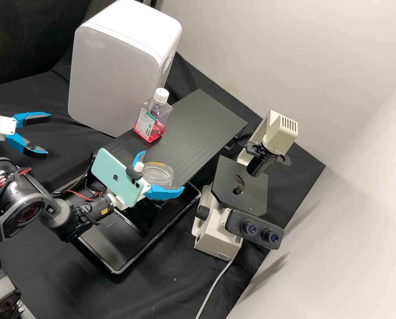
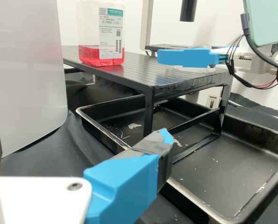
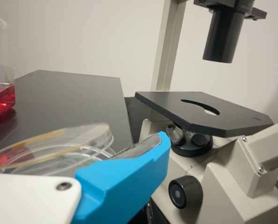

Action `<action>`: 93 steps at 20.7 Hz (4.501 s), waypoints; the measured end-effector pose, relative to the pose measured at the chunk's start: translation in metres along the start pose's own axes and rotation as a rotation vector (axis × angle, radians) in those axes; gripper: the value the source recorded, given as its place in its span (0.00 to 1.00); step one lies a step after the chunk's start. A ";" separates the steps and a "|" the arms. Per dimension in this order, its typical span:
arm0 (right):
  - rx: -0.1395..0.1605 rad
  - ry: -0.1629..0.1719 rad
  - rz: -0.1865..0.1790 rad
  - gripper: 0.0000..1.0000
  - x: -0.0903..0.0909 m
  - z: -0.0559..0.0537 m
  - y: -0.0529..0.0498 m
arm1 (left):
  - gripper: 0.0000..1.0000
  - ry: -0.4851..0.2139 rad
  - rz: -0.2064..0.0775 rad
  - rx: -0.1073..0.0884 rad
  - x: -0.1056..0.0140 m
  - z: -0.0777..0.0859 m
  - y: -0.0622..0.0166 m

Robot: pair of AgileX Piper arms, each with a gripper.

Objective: Remove the lid from the petri dish

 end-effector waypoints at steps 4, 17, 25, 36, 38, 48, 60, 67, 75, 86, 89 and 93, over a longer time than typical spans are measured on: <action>0.000 0.000 0.000 1.00 0.001 0.000 0.000 | 1.00 0.000 0.000 0.000 0.000 0.000 0.0000; 0.000 -0.003 -0.003 1.00 0.003 0.001 -0.001 | 1.00 0.017 0.015 -0.007 0.002 -0.002 0.0023; 0.011 -0.004 -0.005 0.00 0.003 0.001 -0.002 | 1.00 0.017 0.015 -0.007 0.002 -0.002 0.0023; 0.030 -0.004 -0.005 0.00 0.003 0.001 -0.002 | 1.00 0.018 0.015 -0.008 0.002 -0.001 0.0023; 0.030 -0.004 -0.005 0.00 0.003 0.001 -0.002 | 1.00 0.018 0.015 -0.008 0.002 -0.001 0.0023; 0.037 -0.004 -0.005 0.00 0.003 0.001 -0.002 | 1.00 0.023 0.007 -0.011 0.002 -0.002 0.0004; 0.078 0.122 0.026 0.00 -0.014 -0.032 0.011 | 1.00 0.037 0.012 -0.017 0.002 -0.004 0.0008; 0.088 0.163 -0.019 0.00 -0.017 -0.046 -0.001 | 1.00 0.037 0.012 -0.017 0.002 -0.004 0.0008; 0.076 0.131 -0.056 0.00 -0.018 -0.042 -0.015 | 1.00 0.037 0.012 -0.017 0.002 -0.004 0.0008; 0.072 0.116 -0.091 0.00 -0.022 -0.041 -0.025 | 1.00 0.037 0.012 -0.017 0.002 -0.004 0.0008; 0.072 0.118 -0.092 0.00 -0.022 -0.041 -0.025 | 1.00 0.037 0.012 -0.017 0.002 -0.004 0.0008; 0.057 0.123 -0.095 0.00 -0.023 -0.042 -0.026 | 1.00 0.037 0.012 -0.017 0.002 -0.004 0.0008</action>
